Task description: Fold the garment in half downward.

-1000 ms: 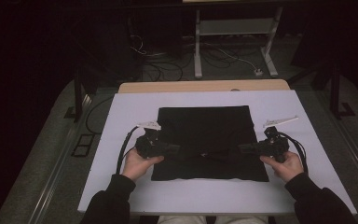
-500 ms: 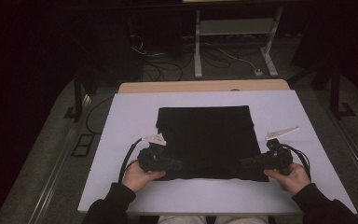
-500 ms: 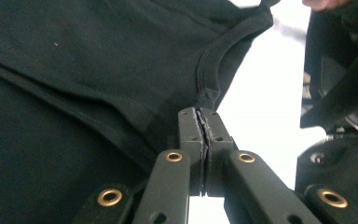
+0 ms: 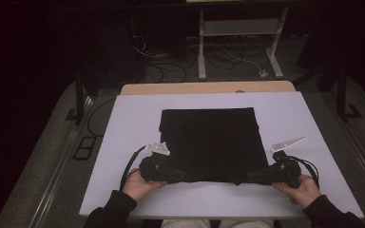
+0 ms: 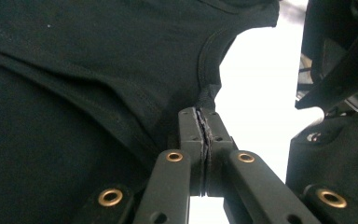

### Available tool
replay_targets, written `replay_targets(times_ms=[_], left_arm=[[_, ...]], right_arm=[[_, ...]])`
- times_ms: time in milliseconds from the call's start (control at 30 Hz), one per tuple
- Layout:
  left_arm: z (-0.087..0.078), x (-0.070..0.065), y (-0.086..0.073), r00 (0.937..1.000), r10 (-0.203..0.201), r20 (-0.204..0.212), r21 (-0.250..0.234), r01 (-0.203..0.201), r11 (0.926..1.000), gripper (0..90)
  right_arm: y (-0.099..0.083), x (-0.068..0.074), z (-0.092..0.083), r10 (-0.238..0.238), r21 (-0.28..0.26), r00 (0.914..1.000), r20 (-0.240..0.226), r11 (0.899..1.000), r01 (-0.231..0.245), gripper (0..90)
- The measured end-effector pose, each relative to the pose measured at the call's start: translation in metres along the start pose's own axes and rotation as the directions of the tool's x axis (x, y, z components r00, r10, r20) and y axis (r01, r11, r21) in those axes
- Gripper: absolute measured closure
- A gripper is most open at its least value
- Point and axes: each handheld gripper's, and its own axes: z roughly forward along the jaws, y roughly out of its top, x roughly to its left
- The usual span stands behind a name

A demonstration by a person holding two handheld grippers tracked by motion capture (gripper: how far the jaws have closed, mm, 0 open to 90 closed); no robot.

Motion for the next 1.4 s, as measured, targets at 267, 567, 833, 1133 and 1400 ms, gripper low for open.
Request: replay_targets(times_ms=[267, 567, 833, 1133, 1400], left_arm=[[0.0021, -0.0031, -0.0044, 0.9999, 0.008, 0.008, 0.028, -0.008, 0.9996, 88.1], [0.0065, -0.0036, -0.0066, 0.9998, 0.004, 0.018, 0.064, -0.006, 0.9979, 88.2], [0.0046, 0.0006, -0.0082, 0.9991, -0.021, 0.038, 0.054, 0.019, 0.9984, 86.4], [0.005, -0.0042, -0.0051, 0.999, 0.04, -0.022, 0.081, -0.038, 0.996, 63.7], [0.0016, -0.0056, -0.0043, 0.9964, 0.053, -0.067, 0.086, -0.047, 0.9952, 49.2]], right_arm=[[-0.0033, 0.0012, 0.0028, 0.003, 0.021, 1.0, 0.003, 1.0, -0.003, 86.5], [-0.0052, 0.0003, 0.0067, 0.006, 0.048, 1.0, 0.007, 0.999, -0.007, 86.2], [-0.0057, 0.0001, 0.0087, 0.002, 0.056, 0.9999, 0.015, 0.998, -0.003, 85.6], [-0.0053, 0.003, 0.0072, -0.025, 0.053, 0.999, 0.038, 0.998, 0.023, 79.5], [-0.0049, 0.0079, 0.0046, -0.046, 0.039, 0.9959, 0.077, 0.998, 0.043, 63.1]])
